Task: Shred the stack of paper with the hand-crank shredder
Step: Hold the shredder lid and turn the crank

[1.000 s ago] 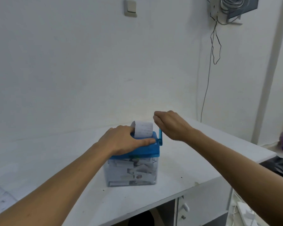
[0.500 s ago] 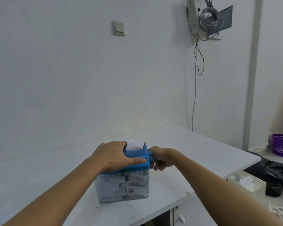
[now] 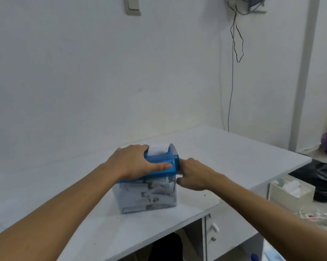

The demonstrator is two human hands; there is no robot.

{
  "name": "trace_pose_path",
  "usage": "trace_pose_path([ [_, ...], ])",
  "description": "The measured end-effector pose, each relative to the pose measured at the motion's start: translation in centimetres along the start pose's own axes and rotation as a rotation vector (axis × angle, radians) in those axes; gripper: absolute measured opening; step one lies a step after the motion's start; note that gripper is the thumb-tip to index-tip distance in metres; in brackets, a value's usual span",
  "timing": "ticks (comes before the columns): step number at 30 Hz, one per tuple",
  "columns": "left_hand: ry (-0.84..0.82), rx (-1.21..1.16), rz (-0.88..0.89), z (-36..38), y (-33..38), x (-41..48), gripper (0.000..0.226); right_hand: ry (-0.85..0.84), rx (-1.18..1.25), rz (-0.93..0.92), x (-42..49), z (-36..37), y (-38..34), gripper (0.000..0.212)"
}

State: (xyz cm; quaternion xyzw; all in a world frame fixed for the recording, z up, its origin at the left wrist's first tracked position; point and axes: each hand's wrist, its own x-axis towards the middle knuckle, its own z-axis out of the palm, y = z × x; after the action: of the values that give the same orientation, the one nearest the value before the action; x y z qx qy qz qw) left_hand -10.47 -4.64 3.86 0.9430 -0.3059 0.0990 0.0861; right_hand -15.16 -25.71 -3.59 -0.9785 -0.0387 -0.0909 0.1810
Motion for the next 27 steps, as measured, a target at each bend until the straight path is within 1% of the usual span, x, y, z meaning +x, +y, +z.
trace_pose_path([
  [1, 0.001, 0.011, -0.004, 0.0, 0.1, 0.0, 0.072, -0.028, 0.024, 0.0, -0.4, 0.0, -0.4, 0.037],
  [3, 0.011, 0.027, -0.007, 0.1, 0.3, -0.1, 0.072, -0.085, 0.079, 0.012, -1.4, 0.3, -0.7, 0.022],
  [4, 0.019, 0.036, -0.005, 0.2, 0.4, -0.1, 0.073, -0.122, 0.092, 0.021, -1.9, 0.2, -1.0, 0.018],
  [7, 0.01, 0.036, -0.003, -0.1, 0.3, 0.1, 0.074, -0.272, 0.057, 0.069, -3.1, -2.5, -2.4, 0.015],
  [9, 0.012, 0.013, -0.002, -0.1, 0.2, 0.2, 0.076, -0.344, 0.067, 0.105, -3.3, -5.8, -3.9, 0.018],
  [12, 0.02, 0.013, 0.002, -0.1, 0.2, 0.4, 0.078, -0.361, 0.117, 0.189, -2.3, -10.8, -5.8, 0.018],
  [16, 0.016, -0.007, 0.013, 0.1, 0.1, 0.4, 0.075, -0.385, 0.122, 0.156, -0.9, -13.7, -5.9, 0.03],
  [17, 0.016, -0.034, 0.015, 0.0, -0.1, 0.5, 0.074, -0.374, 0.133, 0.141, -0.6, -14.1, -5.8, 0.03],
  [18, 0.012, -0.054, 0.019, 0.2, -0.2, 0.5, 0.074, -0.324, 0.167, 0.121, -0.6, -14.2, -5.6, 0.029],
  [21, 0.004, -0.078, 0.015, 0.5, -0.5, 0.6, 0.079, -0.016, 0.254, 0.027, 0.4, -14.1, -4.9, 0.029],
  [22, 0.002, -0.087, 0.012, 0.6, -0.6, 0.6, 0.08, 0.052, 0.29, 0.009, 1.0, -13.5, -4.5, 0.027],
  [24, 0.01, -0.115, 0.012, 0.6, -0.6, 0.8, 0.079, 0.099, 0.416, 0.028, 2.2, -11.8, -3.5, 0.021],
  [27, 0.02, -0.111, 0.027, 0.4, -0.4, 0.6, 0.077, 0.12, 0.585, 0.134, 3.1, -8.9, -2.2, 0.021],
])
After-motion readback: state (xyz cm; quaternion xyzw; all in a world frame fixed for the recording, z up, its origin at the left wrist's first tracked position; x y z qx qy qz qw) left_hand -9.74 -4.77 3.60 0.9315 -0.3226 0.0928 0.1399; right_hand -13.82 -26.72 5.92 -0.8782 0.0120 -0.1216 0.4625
